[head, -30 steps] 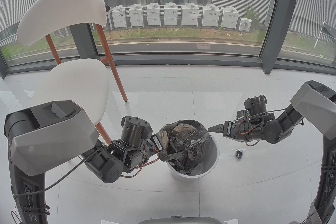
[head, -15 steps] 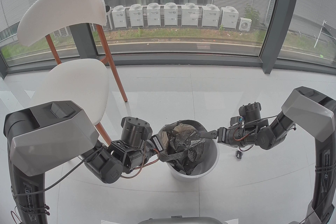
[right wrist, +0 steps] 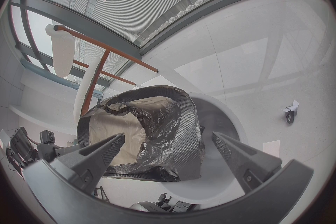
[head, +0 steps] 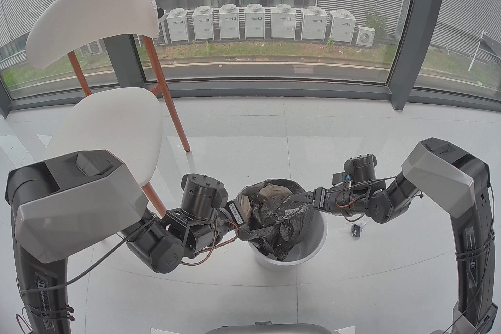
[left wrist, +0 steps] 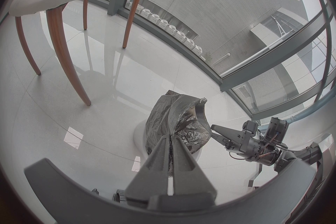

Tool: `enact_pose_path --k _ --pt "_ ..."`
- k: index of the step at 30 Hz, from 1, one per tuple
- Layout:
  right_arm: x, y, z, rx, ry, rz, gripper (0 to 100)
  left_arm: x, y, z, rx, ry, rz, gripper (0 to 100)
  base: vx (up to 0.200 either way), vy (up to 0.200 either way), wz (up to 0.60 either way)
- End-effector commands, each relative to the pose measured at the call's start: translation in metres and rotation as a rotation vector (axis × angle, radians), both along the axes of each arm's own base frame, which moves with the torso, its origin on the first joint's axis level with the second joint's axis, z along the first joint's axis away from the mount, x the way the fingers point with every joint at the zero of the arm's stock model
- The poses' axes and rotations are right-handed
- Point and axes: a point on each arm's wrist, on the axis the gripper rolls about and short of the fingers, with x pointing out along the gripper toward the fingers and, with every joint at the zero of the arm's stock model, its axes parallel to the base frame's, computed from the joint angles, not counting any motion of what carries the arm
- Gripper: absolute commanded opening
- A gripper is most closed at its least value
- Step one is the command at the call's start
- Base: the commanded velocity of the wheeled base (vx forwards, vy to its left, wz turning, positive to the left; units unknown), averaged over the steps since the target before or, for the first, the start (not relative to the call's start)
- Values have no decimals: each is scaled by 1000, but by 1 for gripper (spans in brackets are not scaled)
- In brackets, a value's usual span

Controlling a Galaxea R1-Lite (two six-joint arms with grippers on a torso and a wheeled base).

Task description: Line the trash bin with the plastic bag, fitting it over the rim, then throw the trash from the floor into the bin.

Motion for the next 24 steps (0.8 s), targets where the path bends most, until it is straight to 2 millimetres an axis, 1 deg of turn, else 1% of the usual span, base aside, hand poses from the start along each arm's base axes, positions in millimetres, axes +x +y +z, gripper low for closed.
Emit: enact_pose_path --k 1,8,9,14,20,23,24 --pt "3 1 -14 -5 19 1 100 0 0 -1 1 1 0 0 0 0 0" --pt "3 8 -12 -2 9 15 100 1 0 -1 -1 -1 2 0 0 0 0" --pt "3 8 -12 -2 7 15 0 1 0 -1 -1 0 0 0 0 0 0" --pt "1 9 -12 2 17 14 0 2 0 -1 -2 -1 0 0 0 0 0" --pt "0 8 -7 21 31 -6 0 2 0 -2 0 2 2 0 0 0 0" --pt "0 7 0 26 22 -14 0 2 0 -5 2 6 2 0 0 0 0" --pt "0 3 4 22 13 -21 0 3 -1 -7 4 8 2 0 0 0 0"
